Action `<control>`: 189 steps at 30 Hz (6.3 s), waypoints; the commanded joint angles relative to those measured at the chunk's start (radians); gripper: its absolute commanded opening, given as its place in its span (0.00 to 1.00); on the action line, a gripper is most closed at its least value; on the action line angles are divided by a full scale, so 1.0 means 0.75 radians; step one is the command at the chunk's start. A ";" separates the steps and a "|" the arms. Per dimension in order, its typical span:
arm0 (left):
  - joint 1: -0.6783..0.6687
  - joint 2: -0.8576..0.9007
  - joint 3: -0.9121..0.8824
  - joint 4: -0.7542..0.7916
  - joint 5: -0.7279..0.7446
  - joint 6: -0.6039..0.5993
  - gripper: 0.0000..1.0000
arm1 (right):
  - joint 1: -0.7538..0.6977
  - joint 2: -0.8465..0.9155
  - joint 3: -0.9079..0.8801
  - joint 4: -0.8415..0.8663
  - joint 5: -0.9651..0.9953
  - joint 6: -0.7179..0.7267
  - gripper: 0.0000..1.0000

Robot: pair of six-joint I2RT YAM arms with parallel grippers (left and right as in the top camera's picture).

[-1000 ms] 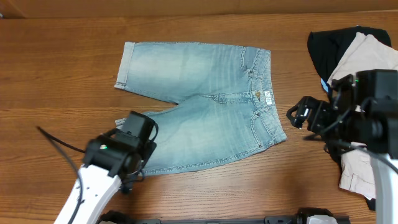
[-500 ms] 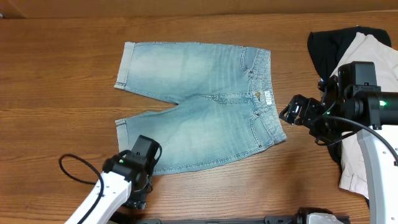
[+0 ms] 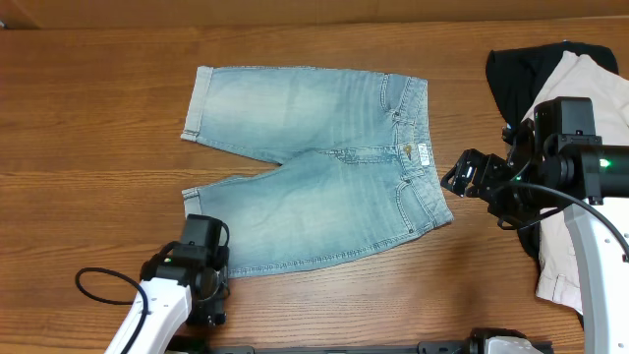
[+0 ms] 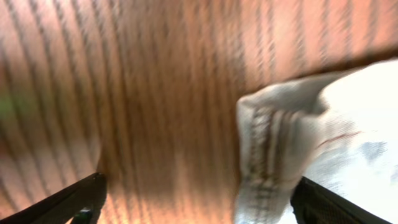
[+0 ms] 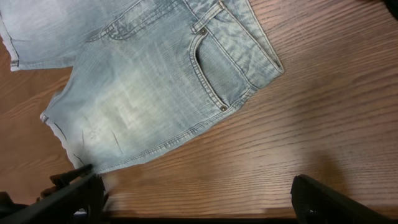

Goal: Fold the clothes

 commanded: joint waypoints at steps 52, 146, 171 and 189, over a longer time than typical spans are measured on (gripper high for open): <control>0.100 0.034 0.169 0.089 -0.055 0.889 0.04 | -0.001 0.033 -0.882 1.015 0.215 0.391 0.72; -0.119 1.080 1.260 0.731 -0.176 1.407 0.10 | -0.024 0.245 -0.548 0.952 0.437 0.319 0.04; -0.137 0.870 1.289 0.395 -0.145 1.885 1.00 | 0.010 0.163 -0.098 0.679 0.322 0.000 1.00; -0.261 1.017 1.270 0.381 0.077 1.954 0.04 | 0.285 0.490 -0.350 0.948 0.233 -0.019 0.04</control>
